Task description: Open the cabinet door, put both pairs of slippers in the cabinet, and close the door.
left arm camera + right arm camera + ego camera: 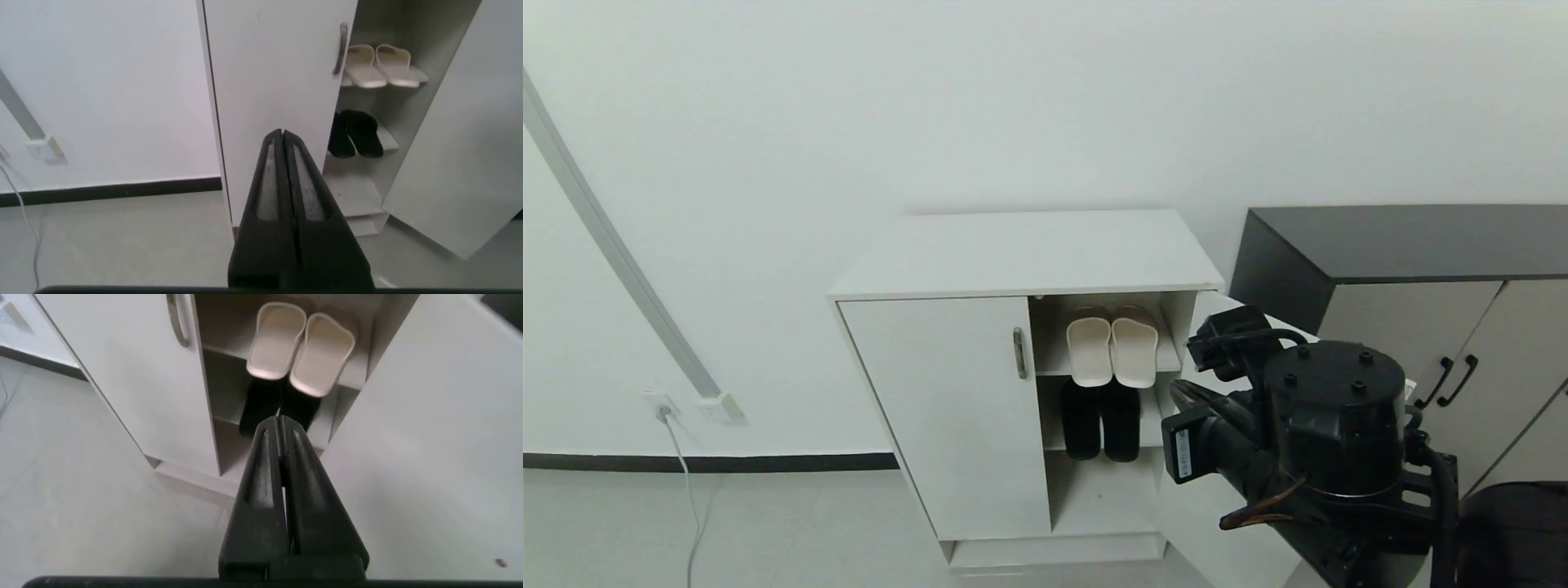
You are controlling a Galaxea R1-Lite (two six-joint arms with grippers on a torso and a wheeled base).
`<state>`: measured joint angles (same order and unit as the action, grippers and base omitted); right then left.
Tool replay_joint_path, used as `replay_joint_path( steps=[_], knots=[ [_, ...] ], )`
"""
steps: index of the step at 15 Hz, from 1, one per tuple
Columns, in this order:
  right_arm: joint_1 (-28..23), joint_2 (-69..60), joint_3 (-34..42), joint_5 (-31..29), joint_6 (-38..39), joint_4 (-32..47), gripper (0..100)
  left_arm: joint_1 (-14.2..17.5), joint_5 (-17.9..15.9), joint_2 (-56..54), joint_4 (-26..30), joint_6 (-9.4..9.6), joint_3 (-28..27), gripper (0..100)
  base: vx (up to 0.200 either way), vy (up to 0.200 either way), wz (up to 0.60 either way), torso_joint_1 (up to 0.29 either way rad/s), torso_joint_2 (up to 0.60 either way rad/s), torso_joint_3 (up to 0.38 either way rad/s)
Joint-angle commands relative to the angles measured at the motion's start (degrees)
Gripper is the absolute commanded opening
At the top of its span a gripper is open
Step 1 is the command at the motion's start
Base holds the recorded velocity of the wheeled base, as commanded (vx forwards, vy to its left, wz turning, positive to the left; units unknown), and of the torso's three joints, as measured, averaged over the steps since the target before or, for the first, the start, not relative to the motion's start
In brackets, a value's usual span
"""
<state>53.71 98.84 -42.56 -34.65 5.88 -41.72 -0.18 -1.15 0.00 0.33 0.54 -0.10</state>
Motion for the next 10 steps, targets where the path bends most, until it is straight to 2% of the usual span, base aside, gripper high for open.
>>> replay_joint_path(
  steps=[1,7,10],
  knots=[
    [0.08,0.3,0.02,0.02,-0.08,-0.03,0,0.01,0.0,0.0,0.02,-0.01,0.01,0,0.0,0.0,0.0,0.227,-0.55,-0.325],
    [-0.1,0.56,0.72,0.19,-0.08,-0.12,0,0.01,0.0,0.0,0.02,-0.01,0.01,0,0.0,0.0,0.0,0.246,-0.57,-0.324],
    [-0.36,0.56,0.99,0.19,-0.43,-0.03,0,0.01,0.0,0.0,0.02,-0.01,0.01,0,0.0,0.0,0.0,0.059,-0.13,-0.07]
  ],
)
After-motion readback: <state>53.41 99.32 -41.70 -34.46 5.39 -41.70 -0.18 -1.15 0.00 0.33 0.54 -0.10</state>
